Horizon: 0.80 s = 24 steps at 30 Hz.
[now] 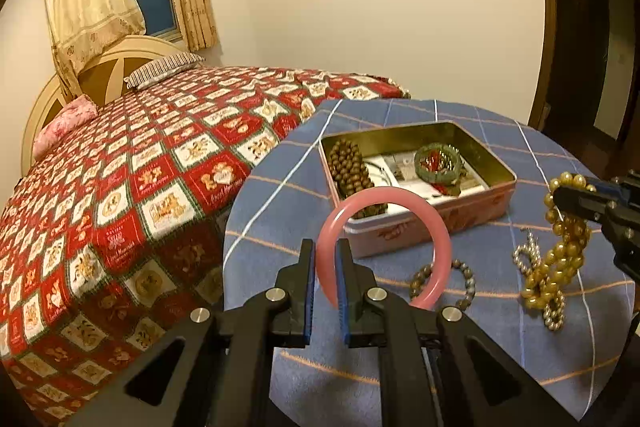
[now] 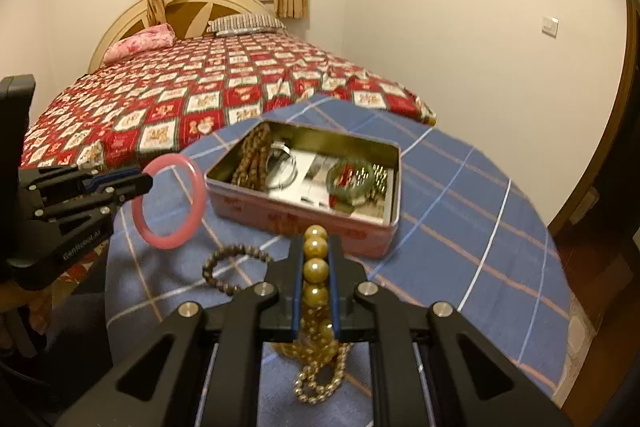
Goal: Organize jewelry
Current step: 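Carry the pink bangle and gold necklace over the tin and lower them in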
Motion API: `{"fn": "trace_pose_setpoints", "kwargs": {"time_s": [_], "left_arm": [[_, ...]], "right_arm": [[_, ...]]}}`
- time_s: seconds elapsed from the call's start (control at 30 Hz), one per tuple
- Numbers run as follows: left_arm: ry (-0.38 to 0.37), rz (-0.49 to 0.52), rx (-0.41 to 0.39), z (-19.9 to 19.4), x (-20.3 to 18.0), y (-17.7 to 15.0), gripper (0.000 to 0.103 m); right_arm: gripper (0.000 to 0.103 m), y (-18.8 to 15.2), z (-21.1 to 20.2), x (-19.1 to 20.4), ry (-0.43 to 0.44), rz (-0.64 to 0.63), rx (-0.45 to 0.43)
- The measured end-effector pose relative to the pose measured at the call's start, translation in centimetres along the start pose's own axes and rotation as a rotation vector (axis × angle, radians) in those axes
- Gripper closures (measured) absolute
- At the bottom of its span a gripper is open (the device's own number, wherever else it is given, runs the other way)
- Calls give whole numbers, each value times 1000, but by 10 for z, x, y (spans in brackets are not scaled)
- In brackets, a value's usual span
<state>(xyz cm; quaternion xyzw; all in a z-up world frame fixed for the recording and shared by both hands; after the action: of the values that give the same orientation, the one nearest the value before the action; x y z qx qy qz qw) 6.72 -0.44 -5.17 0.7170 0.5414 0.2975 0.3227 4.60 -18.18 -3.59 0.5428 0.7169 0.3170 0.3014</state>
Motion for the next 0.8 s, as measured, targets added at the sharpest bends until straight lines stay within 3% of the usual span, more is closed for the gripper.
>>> {"fn": "trace_pose_setpoints", "kwargs": {"time_s": [0.8], "left_arm": [[-34,80,-25,19,-18,60,94]], "right_arm": [[90,55,8,-16,-79,-84,-63]]}}
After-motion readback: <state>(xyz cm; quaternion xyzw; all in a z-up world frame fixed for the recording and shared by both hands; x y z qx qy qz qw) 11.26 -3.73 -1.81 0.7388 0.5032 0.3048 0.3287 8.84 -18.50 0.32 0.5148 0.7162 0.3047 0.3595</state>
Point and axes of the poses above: each gripper's, at about its wrist camera, not at the fingertips, and z roughly the way its jaws point, x to its left, y to its top, the point moved 1 cm from there along z, roughly the way its jaws point, and after that the axes turned 1 degree about -z, right-handed, at the moved point
